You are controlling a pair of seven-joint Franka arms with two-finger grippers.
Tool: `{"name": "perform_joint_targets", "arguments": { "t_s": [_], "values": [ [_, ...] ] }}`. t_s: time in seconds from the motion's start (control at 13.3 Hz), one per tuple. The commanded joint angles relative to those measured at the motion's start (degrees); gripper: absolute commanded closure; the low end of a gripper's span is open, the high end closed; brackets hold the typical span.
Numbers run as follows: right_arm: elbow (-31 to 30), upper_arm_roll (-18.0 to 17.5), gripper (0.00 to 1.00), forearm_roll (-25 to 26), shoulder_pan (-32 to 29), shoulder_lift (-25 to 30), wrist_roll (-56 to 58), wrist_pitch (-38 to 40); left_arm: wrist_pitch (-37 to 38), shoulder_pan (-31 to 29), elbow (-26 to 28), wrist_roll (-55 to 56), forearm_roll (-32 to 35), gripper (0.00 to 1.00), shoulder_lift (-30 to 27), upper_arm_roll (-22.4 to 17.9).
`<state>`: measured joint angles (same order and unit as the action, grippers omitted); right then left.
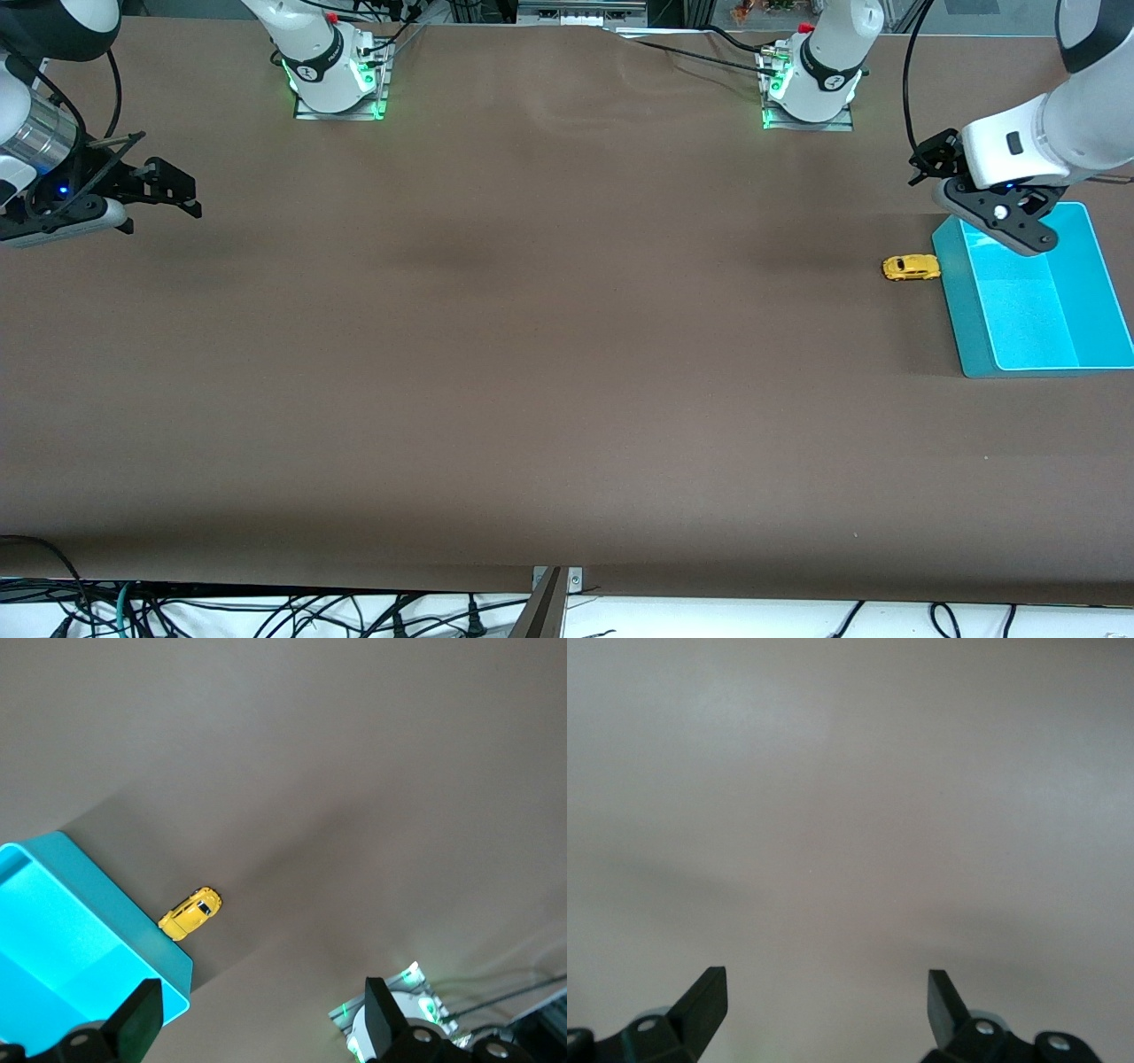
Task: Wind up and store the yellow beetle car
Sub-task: 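Lower the left gripper onto the yellow car and close it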
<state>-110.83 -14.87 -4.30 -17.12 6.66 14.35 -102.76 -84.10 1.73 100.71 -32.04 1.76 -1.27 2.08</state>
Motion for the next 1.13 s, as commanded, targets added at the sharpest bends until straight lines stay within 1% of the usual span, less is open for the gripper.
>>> {"name": "perform_joint_targets", "arguments": {
  "t_s": [0.0,0.3,0.45,0.53,0.6,0.75,0.83,0.9,1.05],
  "values": [
    [1.2,0.5,0.0,-0.8,2.1,0.0,-7.4,2.6,-0.5,-2.1,3.8,-10.0,-1.5,0.0,-1.1,-0.1],
    [1.7,0.5,0.0,-0.4,2.2,0.0,-7.2,2.8,-5.6,-4.8,9.7,-24.2,-1.1,0.0,-1.1,-0.1],
    [1.7,0.5,0.0,-0.4,2.2,0.0,-6.8,3.0,-10.8,-7.6,14.8,-32.3,-1.0,0.0,-1.2,-0.1],
    [1.9,0.5,0.0,-0.4,2.2,0.0,-6.8,3.0,-14.0,-9.8,18.3,-35.5,-0.9,0.0,-1.2,-0.1],
    [2.5,0.6,0.0,-0.4,2.2,-0.2,-6.6,3.4,-17.2,-10.8,22.2,-39.3,-0.7,0.0,-1.2,-0.1],
    [4.1,0.6,0.0,-0.4,2.2,-0.9,-6.7,4.1,-27.9,-14.2,29.0,-49.9,-0.5,0.0,-1.0,-0.1],
    [4.1,0.6,0.0,-0.4,2.2,-1.0,-6.9,4.1,-33.0,-14.4,31.3,-55.9,-0.5,0.0,-0.6,-0.1],
    [4.1,0.5,0.0,-0.1,2.2,-1.1,-6.9,4.1,-37.1,-14.5,33.7,-59.2,-0.4,0.0,-0.4,-0.1],
    [4.1,0.5,0.0,0.2,2.4,-1.6,-7.1,4.1,-41.6,-15.7,37.1,-60.2,-0.3,0.0,0.7,-0.1]
  ]
}}
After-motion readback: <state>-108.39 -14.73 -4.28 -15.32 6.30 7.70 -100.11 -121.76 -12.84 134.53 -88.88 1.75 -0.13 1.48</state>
